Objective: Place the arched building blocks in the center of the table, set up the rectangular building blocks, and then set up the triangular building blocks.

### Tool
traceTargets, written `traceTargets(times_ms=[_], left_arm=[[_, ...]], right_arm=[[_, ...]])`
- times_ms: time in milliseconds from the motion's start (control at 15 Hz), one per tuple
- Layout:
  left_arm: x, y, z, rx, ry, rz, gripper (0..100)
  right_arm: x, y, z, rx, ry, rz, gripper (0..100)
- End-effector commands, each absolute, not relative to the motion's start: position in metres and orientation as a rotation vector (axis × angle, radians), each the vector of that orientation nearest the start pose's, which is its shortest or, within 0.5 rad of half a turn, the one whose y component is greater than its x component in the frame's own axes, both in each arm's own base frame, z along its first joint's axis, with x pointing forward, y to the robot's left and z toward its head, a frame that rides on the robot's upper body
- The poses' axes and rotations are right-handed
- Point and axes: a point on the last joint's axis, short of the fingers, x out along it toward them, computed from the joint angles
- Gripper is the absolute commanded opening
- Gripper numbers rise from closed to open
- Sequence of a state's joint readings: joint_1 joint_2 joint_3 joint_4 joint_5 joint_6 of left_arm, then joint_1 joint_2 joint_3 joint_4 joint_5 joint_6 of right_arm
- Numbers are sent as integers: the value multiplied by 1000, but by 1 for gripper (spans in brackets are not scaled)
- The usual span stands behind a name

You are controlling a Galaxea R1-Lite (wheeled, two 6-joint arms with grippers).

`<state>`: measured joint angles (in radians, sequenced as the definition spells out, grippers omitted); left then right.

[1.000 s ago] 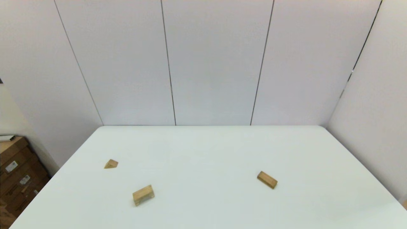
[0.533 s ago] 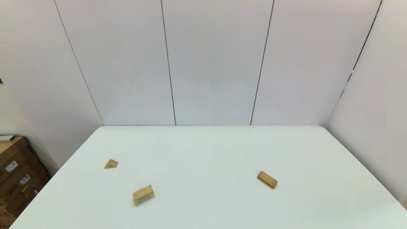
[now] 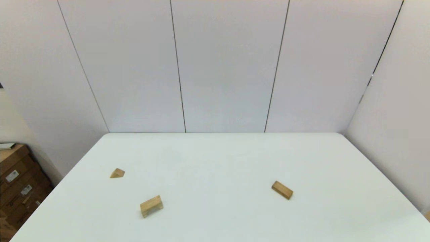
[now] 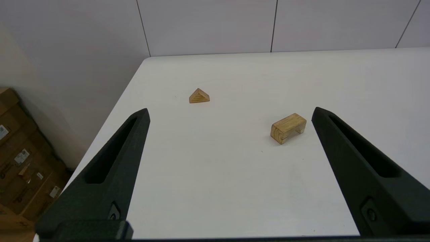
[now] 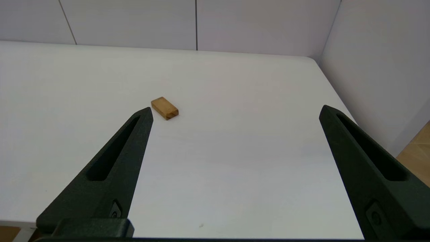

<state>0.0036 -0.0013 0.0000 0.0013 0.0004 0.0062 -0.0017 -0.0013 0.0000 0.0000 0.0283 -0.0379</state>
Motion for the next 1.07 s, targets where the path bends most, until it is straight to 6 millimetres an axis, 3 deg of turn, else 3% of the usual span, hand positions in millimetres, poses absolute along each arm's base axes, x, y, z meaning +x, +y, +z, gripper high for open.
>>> traceTargets(times_ms=[67,333,600,800,1067], left_arm=[[-23,0,75,6,0,5,100],[-24,0,76,23,18,-2,100],[-40,0,89,30,159,-6,100],[-43,-1,111,69,286,-36,100],[-11,-1,159,105,570,-61,100]], right_arm=[[-23,1,75,-38,-2,28,100],[-23,1,75,-38,-2,28,100],[-23,1,75,-38,-2,28,100],[-23,1,75,-38,-2,28,100],[-23,1,75,-38,-2,28,100]])
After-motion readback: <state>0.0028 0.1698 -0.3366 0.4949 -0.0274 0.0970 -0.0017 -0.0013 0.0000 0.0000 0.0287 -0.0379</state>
